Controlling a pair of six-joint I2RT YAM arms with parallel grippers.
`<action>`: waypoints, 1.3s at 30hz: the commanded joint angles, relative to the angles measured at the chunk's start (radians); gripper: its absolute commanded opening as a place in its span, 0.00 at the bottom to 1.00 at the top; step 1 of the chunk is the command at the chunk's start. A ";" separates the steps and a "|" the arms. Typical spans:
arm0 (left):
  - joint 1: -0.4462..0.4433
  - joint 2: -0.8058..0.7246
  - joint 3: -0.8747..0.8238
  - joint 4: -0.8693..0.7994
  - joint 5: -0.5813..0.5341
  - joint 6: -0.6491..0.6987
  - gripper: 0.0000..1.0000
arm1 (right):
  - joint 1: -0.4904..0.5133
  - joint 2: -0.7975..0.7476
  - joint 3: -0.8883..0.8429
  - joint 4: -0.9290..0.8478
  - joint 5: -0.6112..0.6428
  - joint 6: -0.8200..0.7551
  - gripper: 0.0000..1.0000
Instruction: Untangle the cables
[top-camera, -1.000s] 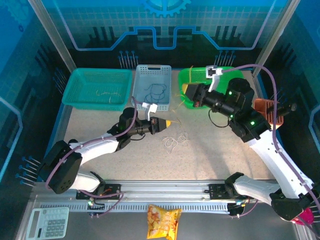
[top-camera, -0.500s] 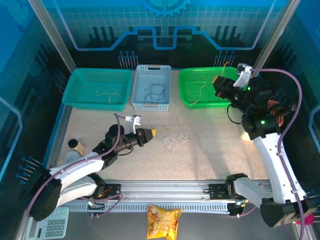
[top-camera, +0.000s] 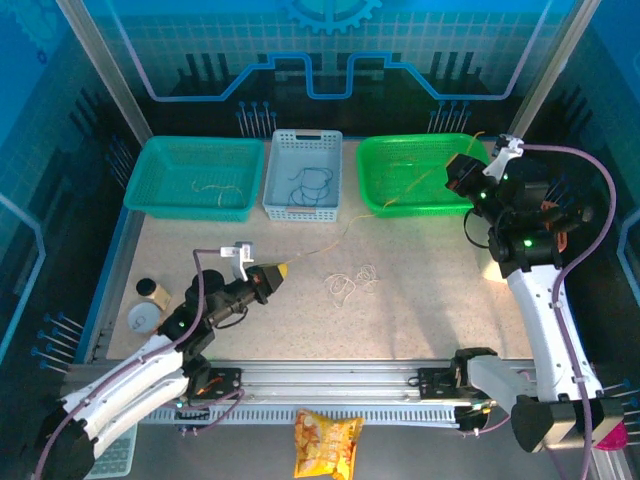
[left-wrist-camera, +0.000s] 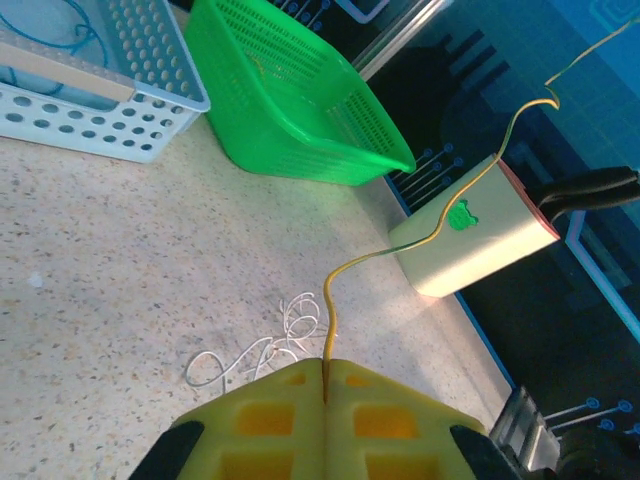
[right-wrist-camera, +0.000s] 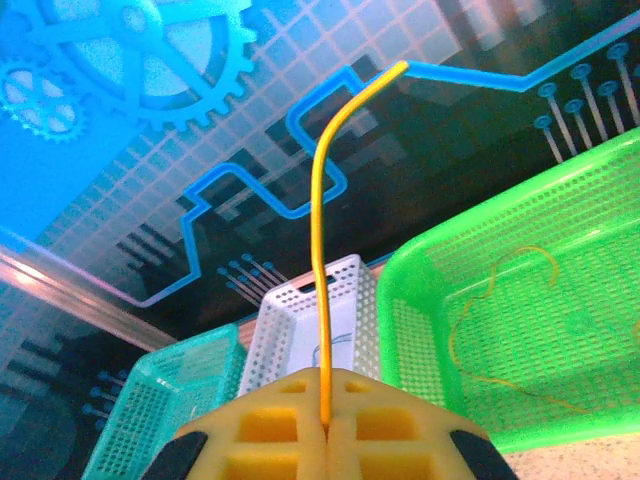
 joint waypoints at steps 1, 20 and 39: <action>0.009 -0.056 -0.014 -0.059 -0.069 -0.028 0.00 | -0.032 0.002 -0.013 0.017 0.059 0.018 0.00; 0.017 -0.219 -0.014 -0.178 -0.280 -0.114 0.00 | -0.158 -0.038 -0.083 0.014 0.095 0.059 0.00; 0.015 0.010 0.132 0.003 -0.140 -0.080 0.00 | 0.113 0.100 0.126 0.151 -0.032 -0.020 0.00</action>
